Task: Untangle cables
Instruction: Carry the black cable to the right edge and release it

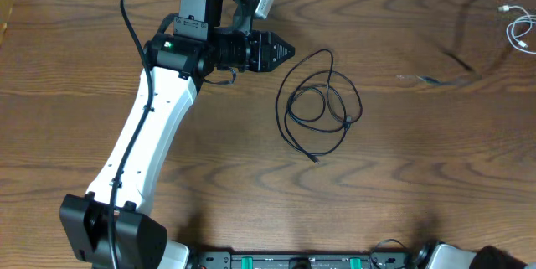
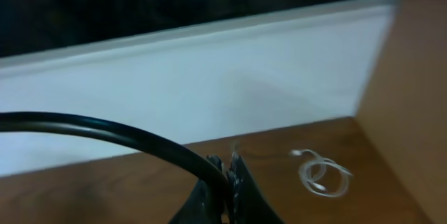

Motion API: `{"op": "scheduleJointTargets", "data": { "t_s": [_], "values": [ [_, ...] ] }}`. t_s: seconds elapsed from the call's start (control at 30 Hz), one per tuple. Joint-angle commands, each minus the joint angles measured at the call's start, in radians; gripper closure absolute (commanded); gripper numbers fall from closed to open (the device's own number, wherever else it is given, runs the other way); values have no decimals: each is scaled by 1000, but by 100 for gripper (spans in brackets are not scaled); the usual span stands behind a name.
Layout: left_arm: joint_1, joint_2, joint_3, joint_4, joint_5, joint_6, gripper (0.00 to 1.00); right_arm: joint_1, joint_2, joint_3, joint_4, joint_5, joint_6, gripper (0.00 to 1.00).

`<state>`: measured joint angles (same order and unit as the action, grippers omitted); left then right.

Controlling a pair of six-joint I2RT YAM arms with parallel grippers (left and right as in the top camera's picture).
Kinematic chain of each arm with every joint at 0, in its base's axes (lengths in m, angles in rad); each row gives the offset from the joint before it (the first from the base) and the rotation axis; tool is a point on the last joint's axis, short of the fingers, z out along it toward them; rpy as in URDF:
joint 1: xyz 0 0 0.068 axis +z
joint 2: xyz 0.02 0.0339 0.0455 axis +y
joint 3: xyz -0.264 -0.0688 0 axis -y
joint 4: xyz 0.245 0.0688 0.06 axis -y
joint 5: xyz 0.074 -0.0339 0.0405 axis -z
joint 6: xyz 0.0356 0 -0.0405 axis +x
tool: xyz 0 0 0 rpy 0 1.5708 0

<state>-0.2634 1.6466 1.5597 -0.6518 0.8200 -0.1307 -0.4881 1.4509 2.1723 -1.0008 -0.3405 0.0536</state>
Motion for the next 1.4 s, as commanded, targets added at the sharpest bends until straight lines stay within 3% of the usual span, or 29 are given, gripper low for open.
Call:
{"op": "scheduleJointTargets", "data": {
  "t_s": [0.0,0.2,0.4,0.57,0.87,1.17,1.2,1.23,1.27,1.33,1.37],
  "values": [
    [5,0,-3,-3,-3,3,65,-82,50,5,-2,-31,47,99],
    [5,0,-3,-31,-74,3,64,-196,194,5,27,25,97,99],
    [5,0,-3,-42,-107,3,64,-255,306,5,220,126,126,99],
    [5,0,-3,-32,-107,3,64,-278,346,5,307,354,152,99],
    [5,0,-3,-35,-107,3,64,-352,526,-1,269,390,196,99],
    [5,0,-3,-28,-134,-4,64,-356,768,-2,116,390,243,97],
    [5,0,-3,-28,-134,-4,64,-356,795,-2,109,386,243,66],
    [5,0,-3,-28,-134,-4,64,-356,809,-2,105,380,247,49],
    [5,0,-3,-28,-134,-4,64,-356,825,-2,99,353,250,18],
    [5,0,-3,-28,-134,-4,64,-356,825,-1,96,321,250,1],
    [5,0,-3,-28,-134,-4,64,-356,816,-1,99,304,250,1]
  ]
}}
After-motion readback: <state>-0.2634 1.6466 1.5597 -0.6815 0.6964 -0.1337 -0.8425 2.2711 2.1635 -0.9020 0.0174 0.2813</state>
